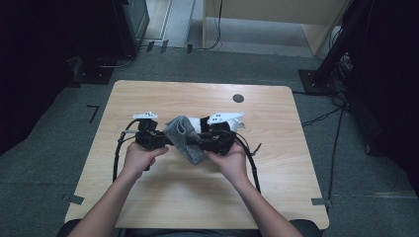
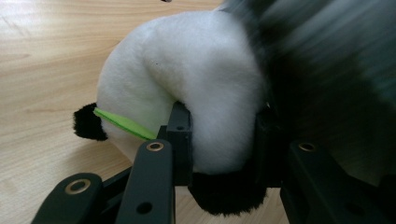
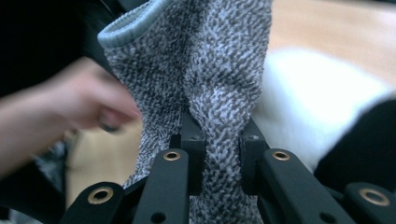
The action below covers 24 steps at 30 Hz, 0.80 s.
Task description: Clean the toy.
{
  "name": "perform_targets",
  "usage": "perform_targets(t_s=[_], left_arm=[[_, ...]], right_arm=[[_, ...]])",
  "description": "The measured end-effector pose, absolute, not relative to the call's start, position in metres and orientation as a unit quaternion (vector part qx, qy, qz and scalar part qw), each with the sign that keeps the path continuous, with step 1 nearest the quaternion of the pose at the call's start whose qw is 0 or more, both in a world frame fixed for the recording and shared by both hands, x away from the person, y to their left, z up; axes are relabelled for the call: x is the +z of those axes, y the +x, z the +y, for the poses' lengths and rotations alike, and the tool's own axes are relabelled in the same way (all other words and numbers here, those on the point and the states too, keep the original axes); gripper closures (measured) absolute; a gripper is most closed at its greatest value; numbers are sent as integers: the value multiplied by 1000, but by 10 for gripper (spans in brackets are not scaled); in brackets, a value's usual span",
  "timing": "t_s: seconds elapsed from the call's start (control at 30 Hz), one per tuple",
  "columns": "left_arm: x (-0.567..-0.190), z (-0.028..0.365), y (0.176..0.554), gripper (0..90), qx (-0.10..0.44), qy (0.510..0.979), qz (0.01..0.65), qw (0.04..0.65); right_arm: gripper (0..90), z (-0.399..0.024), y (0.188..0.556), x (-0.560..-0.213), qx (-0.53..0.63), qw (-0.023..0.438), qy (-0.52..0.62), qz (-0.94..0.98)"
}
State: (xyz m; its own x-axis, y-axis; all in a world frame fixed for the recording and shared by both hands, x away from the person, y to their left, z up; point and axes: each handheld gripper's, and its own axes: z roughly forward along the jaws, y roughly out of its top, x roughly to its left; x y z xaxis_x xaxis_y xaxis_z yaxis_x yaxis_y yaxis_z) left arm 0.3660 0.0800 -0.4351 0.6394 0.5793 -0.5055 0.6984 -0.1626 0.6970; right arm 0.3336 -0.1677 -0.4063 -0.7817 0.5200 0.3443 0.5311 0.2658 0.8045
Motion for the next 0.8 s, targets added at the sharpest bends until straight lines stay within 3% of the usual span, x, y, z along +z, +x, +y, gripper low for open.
perform_targets(t_s=[0.13, 0.8], left_arm=[[-443, 79, 368, 660, -60, 770, 422, 475], [-448, 75, 366, 667, -54, 785, 400, 470]], right_arm=[[790, -166, 342, -425, -490, 12, -344, -801], [794, -221, 339, -408, -445, -65, -359, -818]])
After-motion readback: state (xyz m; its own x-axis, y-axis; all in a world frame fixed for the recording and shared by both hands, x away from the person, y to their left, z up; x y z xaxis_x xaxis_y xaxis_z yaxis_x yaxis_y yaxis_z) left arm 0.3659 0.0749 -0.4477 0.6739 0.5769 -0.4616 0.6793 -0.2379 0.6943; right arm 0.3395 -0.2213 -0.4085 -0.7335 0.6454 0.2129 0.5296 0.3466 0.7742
